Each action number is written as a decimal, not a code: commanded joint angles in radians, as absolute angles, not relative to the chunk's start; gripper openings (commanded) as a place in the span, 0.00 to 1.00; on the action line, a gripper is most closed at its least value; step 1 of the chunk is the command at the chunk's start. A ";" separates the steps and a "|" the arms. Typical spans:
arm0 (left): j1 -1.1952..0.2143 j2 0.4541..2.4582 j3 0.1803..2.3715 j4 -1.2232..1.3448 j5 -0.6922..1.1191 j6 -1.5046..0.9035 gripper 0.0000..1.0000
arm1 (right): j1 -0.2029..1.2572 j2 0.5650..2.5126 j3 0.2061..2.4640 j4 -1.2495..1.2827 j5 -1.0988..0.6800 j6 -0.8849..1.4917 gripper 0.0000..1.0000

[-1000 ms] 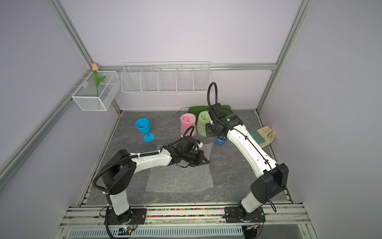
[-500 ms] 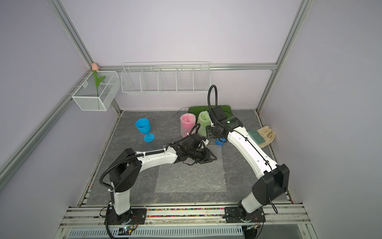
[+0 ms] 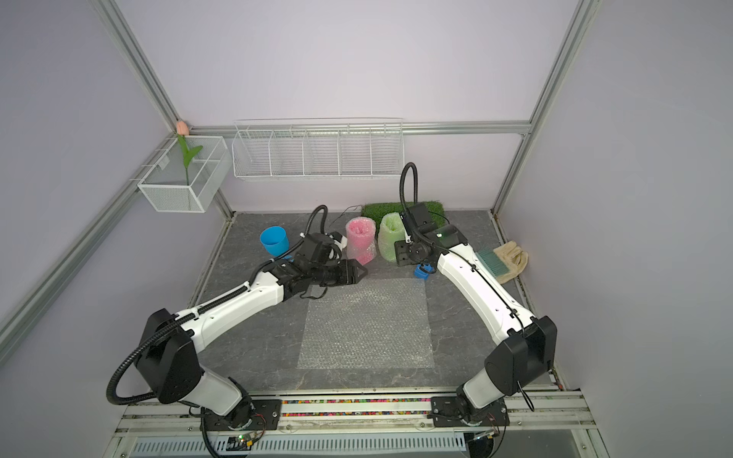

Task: Wrap wine glasses in bubble wrap
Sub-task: Move the bubble wrap to the center of the board, then pick up the wine glass at the center of the board.

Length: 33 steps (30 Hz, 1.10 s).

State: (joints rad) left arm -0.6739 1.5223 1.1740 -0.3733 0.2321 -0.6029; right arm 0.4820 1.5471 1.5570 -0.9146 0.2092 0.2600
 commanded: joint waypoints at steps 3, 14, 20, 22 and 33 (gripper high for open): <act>-0.520 1.433 1.085 -0.422 0.169 -0.465 0.75 | 0.472 1.516 1.529 -0.905 0.232 0.241 0.64; -0.359 1.308 0.985 -0.424 -0.237 -0.381 0.99 | 0.466 1.504 1.525 -0.918 0.231 0.227 0.66; -0.248 1.381 1.014 -0.381 -0.203 -0.377 0.99 | 0.465 1.503 1.528 -0.923 0.219 0.229 0.67; -0.232 1.421 1.046 -0.372 -0.191 -0.363 0.99 | 0.466 1.504 1.531 -0.928 0.218 0.231 0.67; -0.200 1.655 1.239 -0.361 -0.147 -0.317 0.99 | 0.465 1.491 1.525 -0.934 0.202 0.241 0.68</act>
